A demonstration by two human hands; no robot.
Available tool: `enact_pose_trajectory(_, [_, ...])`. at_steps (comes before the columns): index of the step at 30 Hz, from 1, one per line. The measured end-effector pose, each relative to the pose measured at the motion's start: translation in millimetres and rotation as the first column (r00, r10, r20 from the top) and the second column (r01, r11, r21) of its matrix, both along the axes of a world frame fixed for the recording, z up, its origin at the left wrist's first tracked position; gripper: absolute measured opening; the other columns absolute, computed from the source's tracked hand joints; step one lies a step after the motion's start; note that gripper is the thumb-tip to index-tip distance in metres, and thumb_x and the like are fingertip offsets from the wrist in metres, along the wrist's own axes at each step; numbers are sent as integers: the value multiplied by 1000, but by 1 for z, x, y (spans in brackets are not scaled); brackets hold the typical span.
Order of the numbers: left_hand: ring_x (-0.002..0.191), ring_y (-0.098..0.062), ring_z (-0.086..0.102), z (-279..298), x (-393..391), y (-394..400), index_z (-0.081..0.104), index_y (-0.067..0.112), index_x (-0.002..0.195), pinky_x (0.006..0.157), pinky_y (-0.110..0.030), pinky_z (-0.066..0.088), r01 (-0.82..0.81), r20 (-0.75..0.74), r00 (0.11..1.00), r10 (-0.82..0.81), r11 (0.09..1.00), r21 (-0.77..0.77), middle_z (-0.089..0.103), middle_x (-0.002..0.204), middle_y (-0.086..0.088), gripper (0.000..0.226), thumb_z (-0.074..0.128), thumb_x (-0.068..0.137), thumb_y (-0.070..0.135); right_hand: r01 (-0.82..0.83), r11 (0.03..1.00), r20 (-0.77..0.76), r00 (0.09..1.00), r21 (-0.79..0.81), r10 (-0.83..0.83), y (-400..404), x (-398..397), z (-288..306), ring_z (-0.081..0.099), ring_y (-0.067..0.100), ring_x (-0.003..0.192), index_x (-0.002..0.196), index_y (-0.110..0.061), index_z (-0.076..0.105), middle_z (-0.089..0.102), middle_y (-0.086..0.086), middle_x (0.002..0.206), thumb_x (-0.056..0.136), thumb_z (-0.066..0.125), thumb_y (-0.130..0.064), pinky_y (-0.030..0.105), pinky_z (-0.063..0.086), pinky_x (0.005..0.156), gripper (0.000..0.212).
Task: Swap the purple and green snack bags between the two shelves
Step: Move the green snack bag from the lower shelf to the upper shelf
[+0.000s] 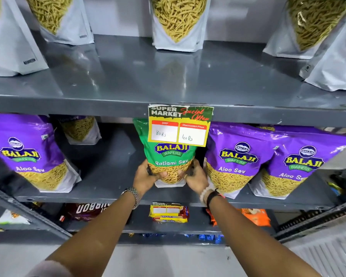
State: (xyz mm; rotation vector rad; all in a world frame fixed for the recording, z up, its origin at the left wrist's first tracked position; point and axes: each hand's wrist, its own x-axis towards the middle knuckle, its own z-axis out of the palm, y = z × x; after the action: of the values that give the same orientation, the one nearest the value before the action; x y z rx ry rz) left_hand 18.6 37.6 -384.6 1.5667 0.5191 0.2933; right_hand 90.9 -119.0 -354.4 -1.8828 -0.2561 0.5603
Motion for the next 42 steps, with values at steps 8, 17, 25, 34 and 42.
enact_pose_trajectory(8, [109,-32,61,4,-80,-8,54,5,112,73,-23,58,-28,1,1000,28,998,-62,66,111,-15,62,79,56,8,-47,999,48,998,-26,49,-16,-64,-6,63,21,102,109,-22,52,67,7,114,75,71,-29,45,50,95,40])
enact_pose_trajectory(17, [81,0,69,45,-208,-51,60,23,96,63,-14,55,-202,136,970,202,979,-11,74,78,24,75,86,33,53,-203,979,185,962,-17,202,-35,-153,28,66,17,91,107,-22,59,72,1,102,70,74,-40,39,55,84,44])
enact_pose_trajectory(25, [90,-4,69,135,-243,-51,60,22,99,72,-16,55,-259,371,908,194,956,135,74,90,23,72,84,40,54,-213,961,362,922,179,137,-44,-189,112,67,10,88,109,-29,59,72,-6,101,65,73,-51,29,55,77,51])
enact_pose_trajectory(34, [76,5,66,269,-180,-46,61,24,91,70,-12,53,-211,558,829,21,937,279,73,75,24,40,77,60,5,-155,912,535,841,381,-81,-56,-144,237,70,15,80,98,-23,65,75,-2,89,62,76,-50,39,58,77,46])
enact_pose_trajectory(42, [86,-15,67,329,-113,-29,63,32,87,84,-37,55,-254,569,822,1,896,365,74,89,0,48,83,47,49,-130,897,589,792,423,-163,-44,-85,292,70,17,81,98,-24,66,75,-1,92,61,67,-63,47,56,82,53])
